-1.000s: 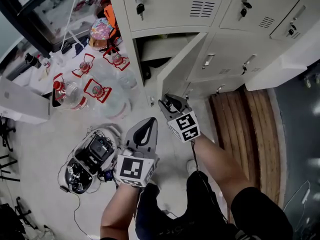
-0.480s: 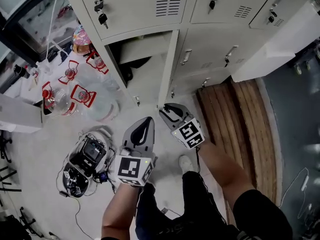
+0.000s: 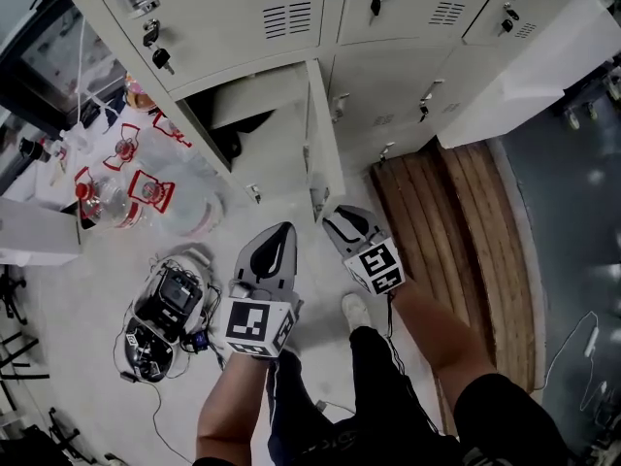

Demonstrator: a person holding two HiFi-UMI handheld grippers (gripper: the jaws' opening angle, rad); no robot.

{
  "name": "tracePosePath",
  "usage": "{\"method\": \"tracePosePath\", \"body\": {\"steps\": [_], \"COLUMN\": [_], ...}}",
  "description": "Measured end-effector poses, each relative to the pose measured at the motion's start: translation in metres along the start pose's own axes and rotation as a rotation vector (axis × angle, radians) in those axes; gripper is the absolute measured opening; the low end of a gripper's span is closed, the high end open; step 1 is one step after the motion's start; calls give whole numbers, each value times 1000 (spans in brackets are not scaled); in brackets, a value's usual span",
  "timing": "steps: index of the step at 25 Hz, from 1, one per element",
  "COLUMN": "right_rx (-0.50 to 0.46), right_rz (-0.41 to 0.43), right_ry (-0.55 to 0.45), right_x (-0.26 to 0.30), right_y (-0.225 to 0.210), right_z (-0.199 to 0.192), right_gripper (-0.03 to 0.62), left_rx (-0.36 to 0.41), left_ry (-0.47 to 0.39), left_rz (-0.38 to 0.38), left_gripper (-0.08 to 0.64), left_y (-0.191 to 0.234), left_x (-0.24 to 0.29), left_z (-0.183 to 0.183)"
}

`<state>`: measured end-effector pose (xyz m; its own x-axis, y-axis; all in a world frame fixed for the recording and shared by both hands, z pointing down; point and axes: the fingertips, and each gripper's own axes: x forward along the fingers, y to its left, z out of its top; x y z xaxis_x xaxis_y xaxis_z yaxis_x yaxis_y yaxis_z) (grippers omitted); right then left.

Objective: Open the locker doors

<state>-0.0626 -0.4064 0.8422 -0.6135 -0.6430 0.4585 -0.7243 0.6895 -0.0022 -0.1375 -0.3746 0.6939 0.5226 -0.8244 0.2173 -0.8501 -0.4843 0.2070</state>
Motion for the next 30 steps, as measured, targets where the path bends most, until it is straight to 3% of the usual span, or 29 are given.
{"method": "tracePosePath", "body": {"steps": [4,7,13,17,23,30], "right_rx": [9,3,-5,-19,-19,5], "right_rz": [-18,-47,-66,-27,7,-41], "right_ry": [-29,-52,-86,-77,-29,-10], "right_x": [-14,-23,-41,-53,-60,-84], "right_y": [-6,-12,-34,-42,-47,-47], "right_z": [15,31,55,62,61,68], "right_gripper": [187,192,171,121,107,118], "left_rx": [-10,-14,-5,-1,-14,19], "left_ry": [5,5,-9,-25,-36,-29], "left_rz": [20,41,94,135,211,208], "left_gripper": [-2,-2,-2,-2,-2,-2], "left_y": [-10,-19,-39,-52,-62,-78], "left_x": [7,12,20,20,6,-24], "left_z": [5,11,32,46,67,98]}}
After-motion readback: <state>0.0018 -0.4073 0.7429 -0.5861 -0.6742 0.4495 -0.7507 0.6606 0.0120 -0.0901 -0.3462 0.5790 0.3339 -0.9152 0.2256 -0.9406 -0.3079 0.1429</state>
